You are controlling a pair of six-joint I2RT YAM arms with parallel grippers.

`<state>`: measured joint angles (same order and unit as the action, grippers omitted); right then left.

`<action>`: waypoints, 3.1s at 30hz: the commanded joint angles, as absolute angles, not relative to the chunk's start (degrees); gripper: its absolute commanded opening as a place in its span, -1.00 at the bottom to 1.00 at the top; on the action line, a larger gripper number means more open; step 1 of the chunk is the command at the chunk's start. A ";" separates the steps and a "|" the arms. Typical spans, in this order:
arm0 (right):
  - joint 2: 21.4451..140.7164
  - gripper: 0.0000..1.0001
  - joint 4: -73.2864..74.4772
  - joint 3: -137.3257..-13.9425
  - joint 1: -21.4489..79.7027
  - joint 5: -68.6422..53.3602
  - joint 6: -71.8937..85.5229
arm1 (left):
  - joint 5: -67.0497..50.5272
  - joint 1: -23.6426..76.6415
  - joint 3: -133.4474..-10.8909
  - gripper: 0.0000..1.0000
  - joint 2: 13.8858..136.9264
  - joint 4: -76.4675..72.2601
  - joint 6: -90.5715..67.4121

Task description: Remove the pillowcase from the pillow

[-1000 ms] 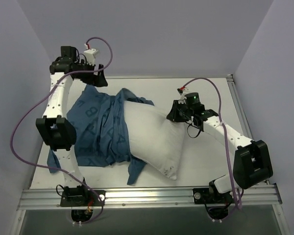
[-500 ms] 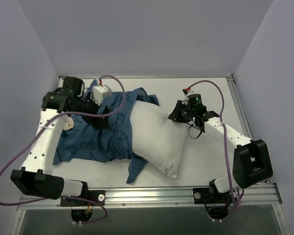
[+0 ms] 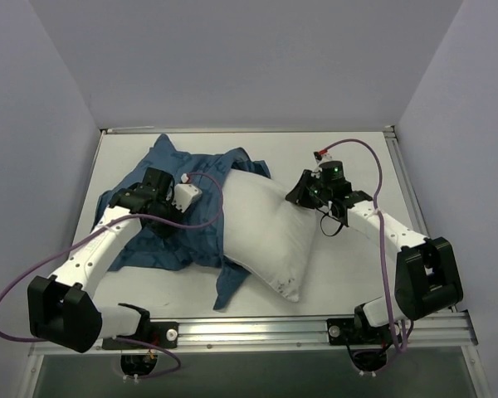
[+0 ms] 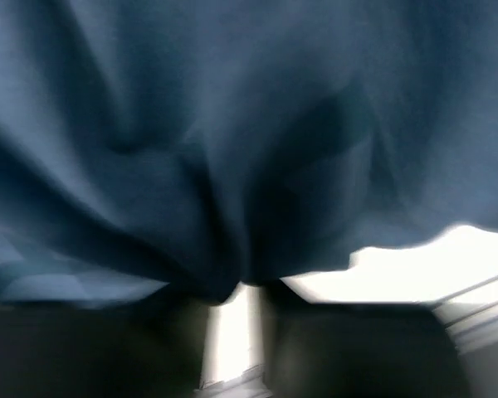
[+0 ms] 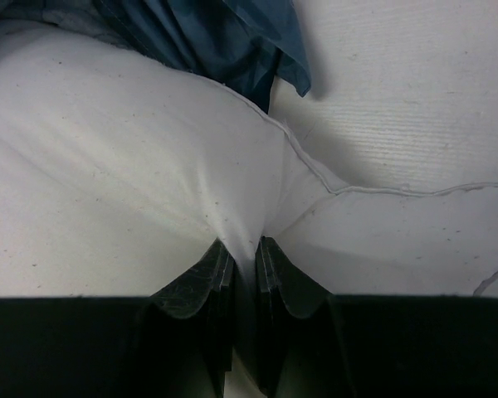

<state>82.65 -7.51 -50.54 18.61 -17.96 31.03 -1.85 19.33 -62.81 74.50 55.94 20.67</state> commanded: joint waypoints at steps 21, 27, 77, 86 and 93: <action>87.89 -1.00 4.56 -64.24 5.80 -15.47 17.32 | -5.08 -19.43 -67.64 -0.95 82.07 36.27 35.88; 90.26 0.10 19.05 -80.46 11.59 -9.78 8.27 | -16.17 -9.25 -66.01 -0.95 74.56 42.10 30.06; 117.33 -1.00 27.42 -76.64 32.43 15.64 3.43 | -40.93 -15.91 -77.26 0.88 85.79 69.16 44.20; 116.72 -1.00 25.23 -75.41 30.85 12.75 4.83 | -19.37 -3.54 -60.48 0.88 82.08 49.52 32.81; 117.16 -1.00 25.31 -74.36 29.36 13.27 5.10 | -9.84 -5.70 -61.52 -0.13 90.00 39.64 28.56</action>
<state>110.98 15.81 -79.85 31.83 19.07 2.96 -15.11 -3.70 -59.59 88.68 46.87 30.87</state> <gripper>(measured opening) 0.026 0.853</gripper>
